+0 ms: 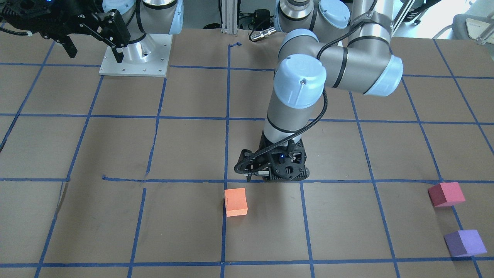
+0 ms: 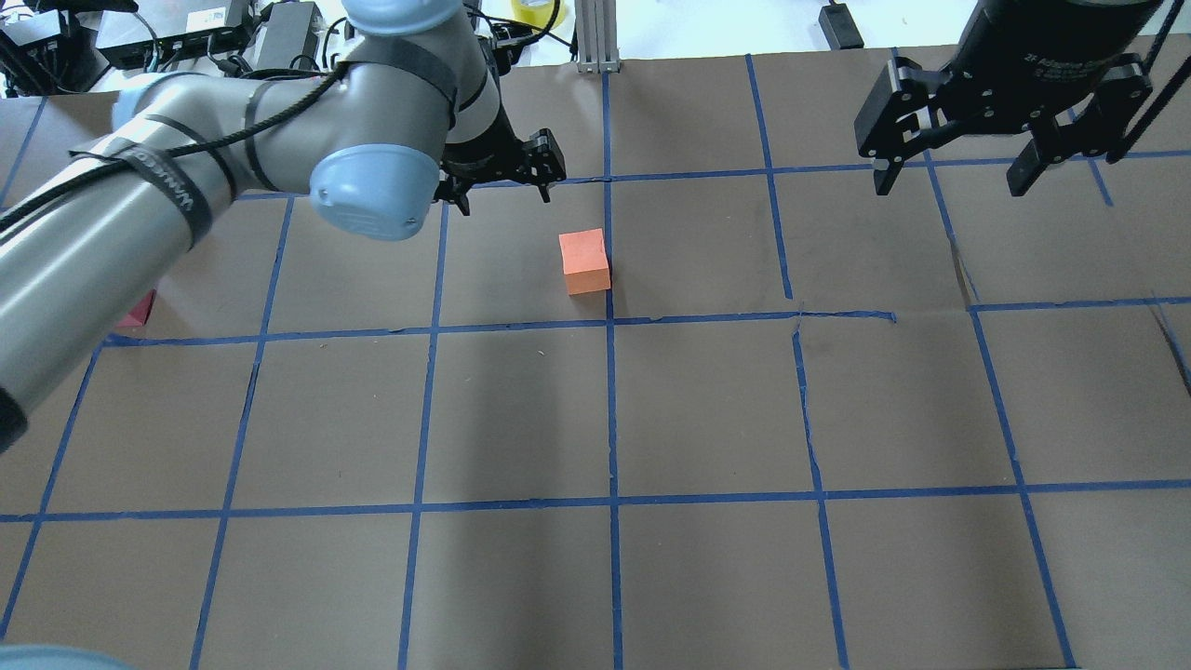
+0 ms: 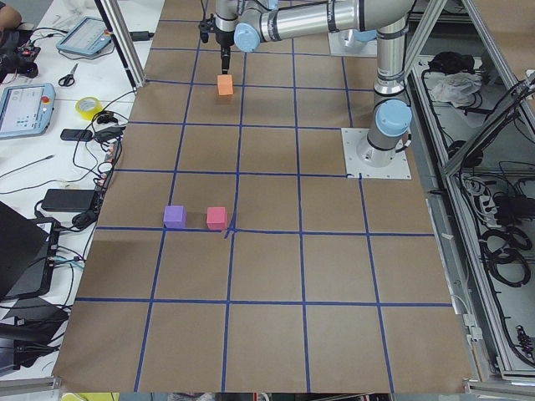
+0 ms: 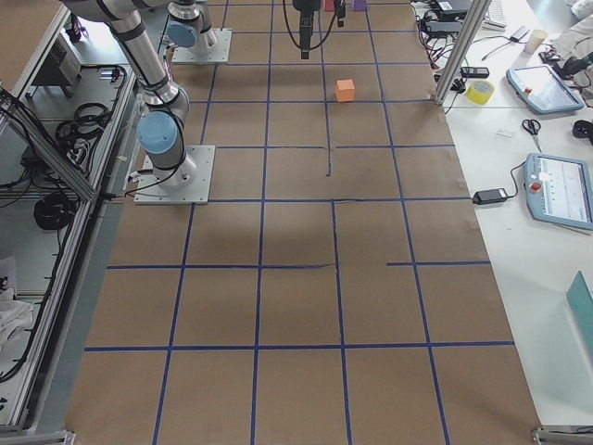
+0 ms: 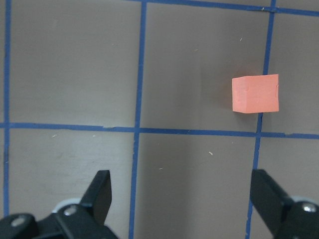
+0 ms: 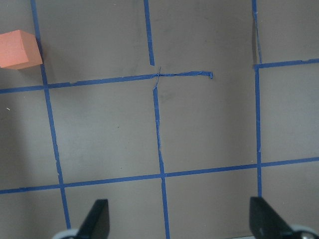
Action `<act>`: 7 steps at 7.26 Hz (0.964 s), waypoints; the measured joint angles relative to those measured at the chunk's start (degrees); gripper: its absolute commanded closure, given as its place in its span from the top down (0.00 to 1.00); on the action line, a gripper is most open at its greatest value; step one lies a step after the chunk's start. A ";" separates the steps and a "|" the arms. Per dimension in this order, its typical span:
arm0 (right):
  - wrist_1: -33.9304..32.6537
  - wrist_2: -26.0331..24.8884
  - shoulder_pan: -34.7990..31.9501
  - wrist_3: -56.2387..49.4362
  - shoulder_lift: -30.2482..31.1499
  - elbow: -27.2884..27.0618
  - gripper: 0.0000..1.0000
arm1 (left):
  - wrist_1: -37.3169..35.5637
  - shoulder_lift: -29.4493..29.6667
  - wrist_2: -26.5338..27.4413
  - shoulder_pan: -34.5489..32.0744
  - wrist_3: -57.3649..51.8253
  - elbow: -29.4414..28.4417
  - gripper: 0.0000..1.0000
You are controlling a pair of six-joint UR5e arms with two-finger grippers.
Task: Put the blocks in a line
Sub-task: 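Reach the left gripper to the orange cube and grasp it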
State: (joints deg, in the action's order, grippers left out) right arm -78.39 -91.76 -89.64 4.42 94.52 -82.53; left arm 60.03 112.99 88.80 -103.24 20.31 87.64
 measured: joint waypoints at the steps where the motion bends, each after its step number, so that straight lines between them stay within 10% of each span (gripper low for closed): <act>1: 0.00 0.02 -0.09 -0.04 -0.04 -0.10 1.00 | -0.98 3.89 0.06 -1.59 2.75 -2.39 1.00; 7: -0.01 0.01 0.05 -0.10 0.04 -0.83 1.00 | -1.61 15.56 0.14 -4.17 4.70 -5.94 1.00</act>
State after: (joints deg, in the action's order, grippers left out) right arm -78.40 -91.76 -89.59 4.31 94.56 -83.35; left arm 58.42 128.55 88.94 -107.41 25.01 81.70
